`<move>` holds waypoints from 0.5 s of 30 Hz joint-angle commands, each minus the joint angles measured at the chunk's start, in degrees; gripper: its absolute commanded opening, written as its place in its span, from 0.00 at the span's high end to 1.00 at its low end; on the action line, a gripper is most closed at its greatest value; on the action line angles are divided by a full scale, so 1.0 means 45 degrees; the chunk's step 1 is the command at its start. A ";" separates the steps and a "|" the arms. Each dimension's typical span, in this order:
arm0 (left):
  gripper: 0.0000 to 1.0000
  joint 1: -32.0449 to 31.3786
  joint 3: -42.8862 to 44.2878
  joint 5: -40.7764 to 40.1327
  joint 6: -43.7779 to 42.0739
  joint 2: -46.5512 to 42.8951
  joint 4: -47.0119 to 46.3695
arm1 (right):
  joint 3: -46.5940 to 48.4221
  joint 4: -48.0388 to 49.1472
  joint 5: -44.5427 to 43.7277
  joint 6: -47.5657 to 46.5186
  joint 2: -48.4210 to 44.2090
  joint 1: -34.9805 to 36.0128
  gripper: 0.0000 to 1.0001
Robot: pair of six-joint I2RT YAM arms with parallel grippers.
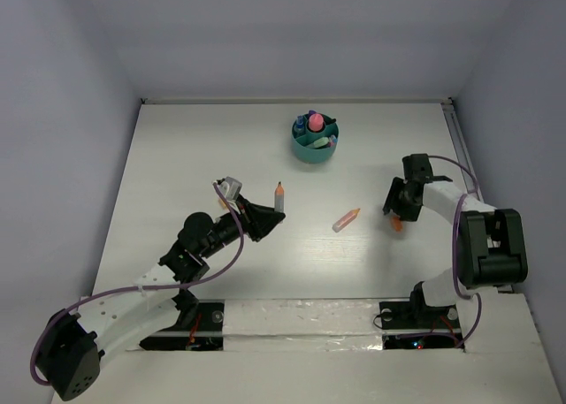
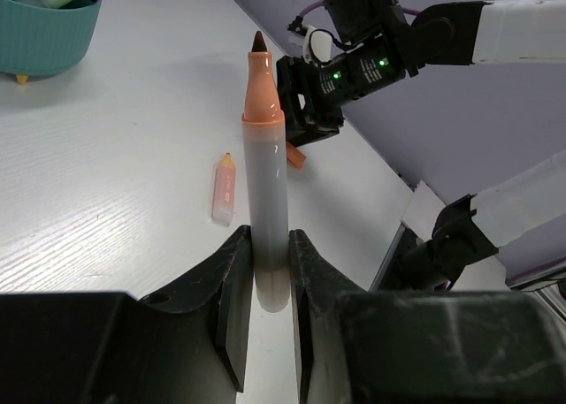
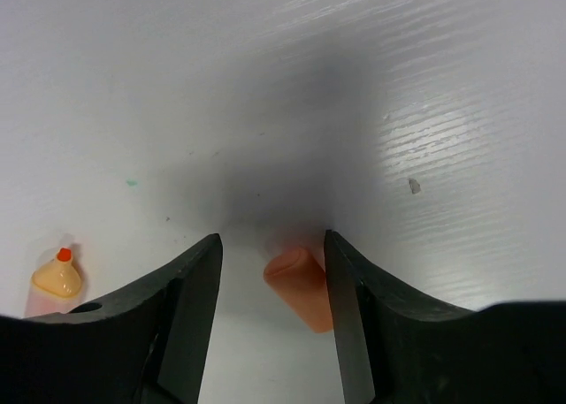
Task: Sort the stationery into containers
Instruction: Close the pen cap on the pen.
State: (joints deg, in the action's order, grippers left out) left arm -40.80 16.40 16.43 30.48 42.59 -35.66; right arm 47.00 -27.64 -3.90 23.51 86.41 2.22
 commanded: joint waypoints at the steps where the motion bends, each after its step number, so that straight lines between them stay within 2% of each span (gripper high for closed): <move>1: 1.00 -0.0055 0.0027 0.0081 -0.0171 -0.0186 -0.0474 | 0.0395 -0.0557 0.0690 -0.0185 -0.0042 0.0014 0.45; 4: 1.00 -0.0055 0.0007 0.0003 -0.0172 -0.0323 -0.0416 | 0.0297 -0.0830 0.0866 -0.0009 -0.0120 0.0015 0.45; 8: 1.00 -0.0055 0.0007 0.0022 -0.0172 -0.0343 -0.0396 | 0.0161 -0.1084 0.1491 0.0069 -0.0276 0.0152 0.40; 15: 1.00 -0.0055 0.0007 0.0002 -0.0172 -0.0402 -0.0357 | -0.0094 -0.1378 0.1533 0.0323 -0.0023 0.0386 0.42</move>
State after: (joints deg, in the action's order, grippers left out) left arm -40.80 16.40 16.38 30.48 42.04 -35.46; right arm 47.09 -31.24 1.98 24.05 86.06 3.33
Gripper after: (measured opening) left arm 0.155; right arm 0.581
